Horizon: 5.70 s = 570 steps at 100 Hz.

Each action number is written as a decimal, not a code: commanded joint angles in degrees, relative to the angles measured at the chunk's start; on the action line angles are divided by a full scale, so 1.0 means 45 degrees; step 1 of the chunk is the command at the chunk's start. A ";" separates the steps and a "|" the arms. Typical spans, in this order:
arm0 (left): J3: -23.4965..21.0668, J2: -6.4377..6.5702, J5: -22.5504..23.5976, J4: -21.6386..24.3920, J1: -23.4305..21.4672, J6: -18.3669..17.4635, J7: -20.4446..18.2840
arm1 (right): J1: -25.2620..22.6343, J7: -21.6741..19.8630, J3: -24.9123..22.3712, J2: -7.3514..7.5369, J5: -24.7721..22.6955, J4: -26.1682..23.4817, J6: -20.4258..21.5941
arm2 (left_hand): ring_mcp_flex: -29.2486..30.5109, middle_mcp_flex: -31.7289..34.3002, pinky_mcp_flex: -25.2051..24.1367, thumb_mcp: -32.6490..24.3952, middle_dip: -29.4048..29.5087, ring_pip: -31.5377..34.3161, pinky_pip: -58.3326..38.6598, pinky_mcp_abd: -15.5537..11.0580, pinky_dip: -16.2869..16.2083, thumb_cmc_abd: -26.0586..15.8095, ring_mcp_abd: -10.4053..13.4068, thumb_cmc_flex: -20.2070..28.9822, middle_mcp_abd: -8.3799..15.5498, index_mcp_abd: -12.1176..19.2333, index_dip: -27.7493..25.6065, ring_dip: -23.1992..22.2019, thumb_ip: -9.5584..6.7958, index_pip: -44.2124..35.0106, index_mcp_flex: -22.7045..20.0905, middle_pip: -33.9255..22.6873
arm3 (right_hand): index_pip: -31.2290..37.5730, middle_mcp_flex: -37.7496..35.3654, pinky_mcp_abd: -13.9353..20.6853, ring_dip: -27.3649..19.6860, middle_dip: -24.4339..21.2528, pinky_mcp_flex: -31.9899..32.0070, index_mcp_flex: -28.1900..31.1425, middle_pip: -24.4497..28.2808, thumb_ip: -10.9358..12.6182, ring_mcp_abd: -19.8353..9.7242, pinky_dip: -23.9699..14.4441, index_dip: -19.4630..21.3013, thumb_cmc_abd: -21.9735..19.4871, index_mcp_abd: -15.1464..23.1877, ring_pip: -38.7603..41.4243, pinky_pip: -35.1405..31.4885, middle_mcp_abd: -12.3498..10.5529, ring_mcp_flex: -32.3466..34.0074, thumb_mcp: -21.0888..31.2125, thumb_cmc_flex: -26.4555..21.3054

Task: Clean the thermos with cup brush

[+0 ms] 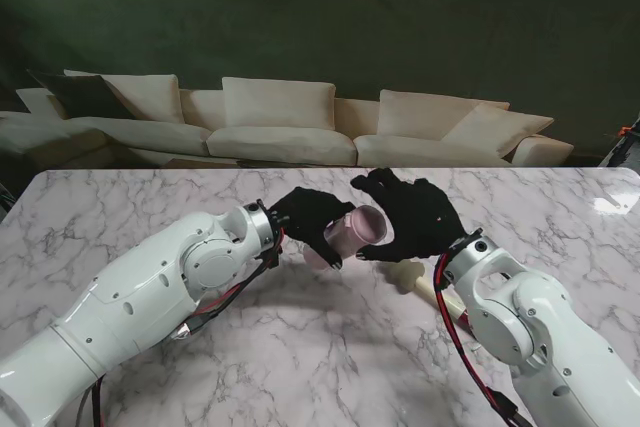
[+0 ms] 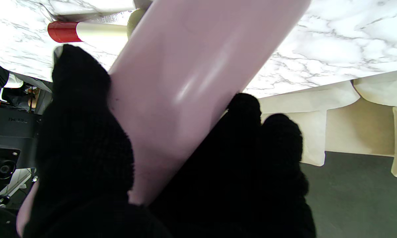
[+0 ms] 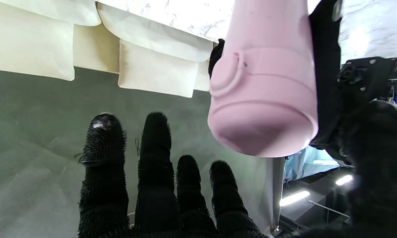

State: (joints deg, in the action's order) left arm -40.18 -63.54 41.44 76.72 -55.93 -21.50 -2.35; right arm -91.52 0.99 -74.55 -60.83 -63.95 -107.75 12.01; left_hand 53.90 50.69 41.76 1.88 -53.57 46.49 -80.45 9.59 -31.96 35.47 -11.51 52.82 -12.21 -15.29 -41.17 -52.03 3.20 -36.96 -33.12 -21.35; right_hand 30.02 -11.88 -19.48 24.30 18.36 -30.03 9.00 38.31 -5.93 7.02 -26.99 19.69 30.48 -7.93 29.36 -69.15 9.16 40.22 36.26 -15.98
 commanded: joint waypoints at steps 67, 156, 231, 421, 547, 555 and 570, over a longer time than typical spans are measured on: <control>0.0088 -0.0076 -0.0082 -0.0032 0.0175 -0.0002 -0.0095 | 0.0436 0.1669 0.1901 -0.0186 -0.0735 0.0678 -0.3771 | 0.0533 0.0490 0.0033 -0.4752 -0.0434 0.0419 -0.0529 -0.0874 -0.0065 -0.4938 -0.0038 0.4245 0.0927 0.2834 -0.0739 -0.0116 -0.1422 -0.1988 -0.1178 -0.1144 | 0.1151 -0.8907 -0.0325 0.2127 0.2628 -0.6113 0.0410 0.4051 0.0209 -0.0071 -0.1159 -0.1677 -0.6317 0.1887 0.7968 -0.6568 -0.0820 0.7539 -0.1651 0.6661; -0.0108 -0.0027 0.0073 0.0072 0.0037 -0.0103 -0.0053 | 0.0478 -0.0072 -0.0926 0.0368 -0.0652 0.0885 0.3371 | 0.0525 0.0480 0.0041 -0.4740 -0.0431 0.0418 -0.0544 -0.0859 -0.0072 -0.4943 -0.0044 0.4252 0.0931 0.2826 -0.0744 -0.0115 -0.1420 -0.1985 -0.1168 -0.1147 | -0.0021 0.0395 -0.1098 -0.1847 -0.1652 0.2388 -0.0746 -0.4495 0.1013 -0.0381 0.0922 0.0269 0.0752 0.7213 -0.2679 0.2126 -0.1298 -0.2123 0.9195 -0.6635; 0.0023 -0.0066 -0.0023 0.0001 0.0111 -0.0054 -0.0037 | 0.1450 0.3344 0.0924 0.0209 -0.1425 0.2551 0.1771 | 0.0512 0.0478 0.0028 -0.4735 -0.0432 0.0419 -0.0533 -0.0882 -0.0068 -0.4962 -0.0039 0.4257 0.0931 0.2830 -0.0751 -0.0116 -0.1422 -0.1992 -0.1168 -0.1155 | 0.6670 -0.5242 -0.1433 0.1100 0.0888 0.1380 0.6680 0.0921 -0.0574 -0.1457 -0.1514 0.5399 -0.1311 0.5454 0.1487 0.0309 -0.2499 0.1764 0.0547 0.0567; 0.0566 -0.2736 -0.4049 -0.6273 0.0310 -0.0126 0.5019 | -0.0506 0.6109 -0.0441 -0.0462 0.0686 0.4296 -0.0747 | -0.1185 -0.0275 -0.2069 -0.3452 0.0778 -0.1419 0.1083 -0.0357 0.0013 -0.5662 -0.0363 0.4699 0.1639 0.3125 0.0107 0.0755 -0.1148 -0.1628 -0.0603 -0.0204 | -0.0292 0.0394 -0.0373 -0.1563 -0.0612 0.4593 -0.1008 -0.1672 0.0301 -0.0533 -0.0020 0.0950 -0.4680 0.2267 -0.2430 0.2371 -0.0935 -0.3192 -0.2554 0.1686; 0.0662 -0.2560 -0.4404 -0.6770 0.0303 -0.0060 0.4061 | -0.0359 0.6085 -0.0312 -0.0488 0.0765 0.4508 -0.1281 | -0.3676 -0.3730 -0.4892 -0.0764 0.6221 -0.4973 0.4349 -0.0079 -0.0267 -0.5244 -0.0103 0.2016 0.1567 0.2366 0.1452 0.3193 -0.1365 0.3127 0.1003 0.0535 | -0.0398 0.0407 -0.0373 -0.1565 -0.0654 0.4828 -0.0994 -0.1769 0.0355 -0.0497 -0.0037 0.1117 -0.4741 0.2178 -0.2382 0.2524 -0.0845 -0.3312 -0.2870 0.1237; 0.0623 -0.2524 -0.4353 -0.6738 0.0281 -0.0043 0.4063 | -0.0346 0.6087 -0.0315 -0.0489 0.0769 0.4520 -0.1284 | -0.3767 -0.3810 -0.5058 -0.0585 0.6273 -0.5072 0.4506 0.0020 -0.0282 -0.5315 -0.0136 0.1543 0.1509 0.2204 0.1767 0.3262 -0.1342 0.3480 0.0901 0.0614 | -0.0404 0.0409 -0.0384 -0.1567 -0.0670 0.4872 -0.0993 -0.1807 0.0360 -0.0495 -0.0029 0.1124 -0.4746 0.2183 -0.2385 0.2551 -0.0848 -0.3329 -0.2882 0.1214; 0.0575 -0.2378 -0.4252 -0.6517 0.0215 0.0139 0.3846 | -0.0328 0.6110 -0.0315 -0.0492 0.0773 0.4540 -0.1301 | -0.4036 -0.4179 -0.5408 -0.0373 0.6410 -0.5313 0.4863 0.0166 -0.0266 -0.5131 -0.0158 0.0999 0.1172 0.1787 0.2198 0.3396 -0.1287 0.3900 0.0872 0.0921 | -0.0422 0.0409 -0.0398 -0.1567 -0.0672 0.4895 -0.0994 -0.1818 0.0360 -0.0501 -0.0026 0.1130 -0.4752 0.2184 -0.2385 0.2564 -0.0827 -0.3341 -0.2916 0.1203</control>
State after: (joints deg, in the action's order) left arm -37.47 -74.85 22.12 46.50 -54.93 -21.61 16.55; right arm -93.03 28.38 -76.06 -62.90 -60.39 -87.57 6.52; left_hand 37.25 34.78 18.55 4.64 -25.39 24.14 -59.89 9.73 -32.04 22.31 -12.47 56.24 -7.04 -12.05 -32.28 -37.42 3.62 -18.87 -25.12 -18.04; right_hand 29.22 -11.74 -22.85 17.74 15.83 -9.17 6.07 31.69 -5.94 5.36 -27.41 23.77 11.21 3.62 19.17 -58.68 4.76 26.92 24.26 -9.01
